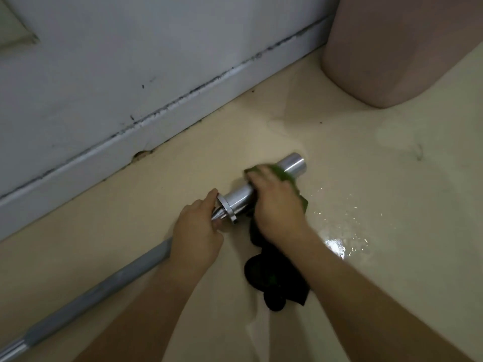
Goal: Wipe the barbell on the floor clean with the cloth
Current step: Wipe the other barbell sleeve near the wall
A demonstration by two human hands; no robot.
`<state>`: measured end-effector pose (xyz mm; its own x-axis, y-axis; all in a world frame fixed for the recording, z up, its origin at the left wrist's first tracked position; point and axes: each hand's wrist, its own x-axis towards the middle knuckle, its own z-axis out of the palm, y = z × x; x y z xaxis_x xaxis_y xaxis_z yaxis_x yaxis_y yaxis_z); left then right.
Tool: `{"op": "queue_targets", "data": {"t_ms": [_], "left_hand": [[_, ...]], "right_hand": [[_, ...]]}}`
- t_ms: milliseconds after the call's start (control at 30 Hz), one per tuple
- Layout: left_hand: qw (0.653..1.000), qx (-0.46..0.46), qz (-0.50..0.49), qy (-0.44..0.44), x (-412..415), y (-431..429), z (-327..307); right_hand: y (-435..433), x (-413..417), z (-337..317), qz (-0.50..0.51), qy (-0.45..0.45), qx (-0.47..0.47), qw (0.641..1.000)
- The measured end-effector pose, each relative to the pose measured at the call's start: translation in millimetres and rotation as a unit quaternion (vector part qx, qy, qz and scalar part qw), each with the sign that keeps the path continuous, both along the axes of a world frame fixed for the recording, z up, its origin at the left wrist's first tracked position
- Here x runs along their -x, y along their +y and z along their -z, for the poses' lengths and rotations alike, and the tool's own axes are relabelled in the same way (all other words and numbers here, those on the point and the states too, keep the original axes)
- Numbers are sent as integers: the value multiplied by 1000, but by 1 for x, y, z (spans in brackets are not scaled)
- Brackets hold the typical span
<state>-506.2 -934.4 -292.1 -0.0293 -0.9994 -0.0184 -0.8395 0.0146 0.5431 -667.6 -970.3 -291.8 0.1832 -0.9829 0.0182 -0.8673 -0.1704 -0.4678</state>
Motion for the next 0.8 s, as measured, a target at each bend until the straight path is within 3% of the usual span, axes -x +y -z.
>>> {"op": "queue_targets", "data": {"t_ms": [100,200,300,433,500,600,700,800], "left_hand": [[1000,-8,13,0,-4,-5,-1],[999,-32,9,32,-9,-14,-6],[995,-95,8,31,-15,-30,-6],[988,-146,17,53,-29,-48,2],[992,-116,-6,53,-31,-49,2],[999,4,-43,3,-27,-35,-8],[991,65,23,-111,-27,-20,-7],[987,57,18,-147,-32,-27,-5]], "right_hand": [[28,1,4,-124,-4,-12,992],[-15,40,0,15,-31,-4,999],[-29,25,-2,128,-37,-33,991],[2,-15,10,-14,-14,-14,1000],[-8,1,12,-47,13,12,999],[-43,26,7,77,-7,7,997],[-47,3,3,163,-29,-27,986],[-10,-44,14,77,-40,-10,996]]}}
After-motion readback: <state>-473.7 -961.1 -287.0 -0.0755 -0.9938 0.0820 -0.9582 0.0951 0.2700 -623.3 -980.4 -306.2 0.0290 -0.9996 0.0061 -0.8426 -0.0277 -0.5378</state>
